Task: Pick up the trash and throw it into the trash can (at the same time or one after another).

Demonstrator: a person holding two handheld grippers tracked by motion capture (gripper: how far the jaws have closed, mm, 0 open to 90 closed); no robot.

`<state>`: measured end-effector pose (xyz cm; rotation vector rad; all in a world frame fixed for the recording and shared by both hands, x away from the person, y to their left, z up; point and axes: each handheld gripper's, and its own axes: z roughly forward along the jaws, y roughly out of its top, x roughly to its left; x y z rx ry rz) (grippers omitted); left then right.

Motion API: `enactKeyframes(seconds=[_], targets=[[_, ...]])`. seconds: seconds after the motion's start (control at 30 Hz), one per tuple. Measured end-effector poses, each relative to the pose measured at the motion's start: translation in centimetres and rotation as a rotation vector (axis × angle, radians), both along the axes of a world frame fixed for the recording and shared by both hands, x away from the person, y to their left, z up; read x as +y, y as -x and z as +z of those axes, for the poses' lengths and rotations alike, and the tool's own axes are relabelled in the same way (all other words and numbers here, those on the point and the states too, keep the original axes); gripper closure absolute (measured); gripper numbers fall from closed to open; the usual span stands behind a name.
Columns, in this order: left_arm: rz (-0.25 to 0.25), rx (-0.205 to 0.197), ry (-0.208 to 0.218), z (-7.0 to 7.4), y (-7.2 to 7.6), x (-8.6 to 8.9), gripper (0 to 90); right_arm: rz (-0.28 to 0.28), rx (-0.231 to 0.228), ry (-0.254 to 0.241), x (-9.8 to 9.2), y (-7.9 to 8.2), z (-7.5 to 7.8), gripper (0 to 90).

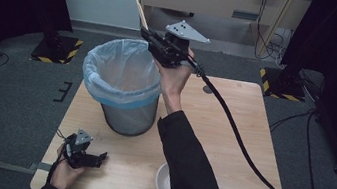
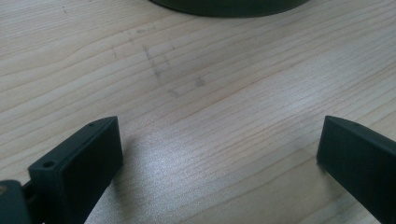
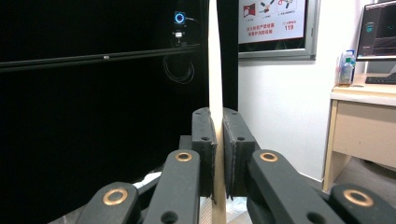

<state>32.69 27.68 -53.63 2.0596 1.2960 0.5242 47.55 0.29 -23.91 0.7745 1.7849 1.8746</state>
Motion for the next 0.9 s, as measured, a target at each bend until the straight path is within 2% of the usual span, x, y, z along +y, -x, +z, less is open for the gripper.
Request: enactKeyframes(seconds=[0.53,0.9], targets=[[-0.002,0.000,0.000,0.0,0.0,0.0,0.0,0.008,-0.004,0.024,2.2,-1.0,-0.3,85.2],[-0.003,0.000,0.000,0.0,-0.1,0.0,0.0,0.004,-0.001,0.020,2.4,-1.8,-0.4,85.2]])
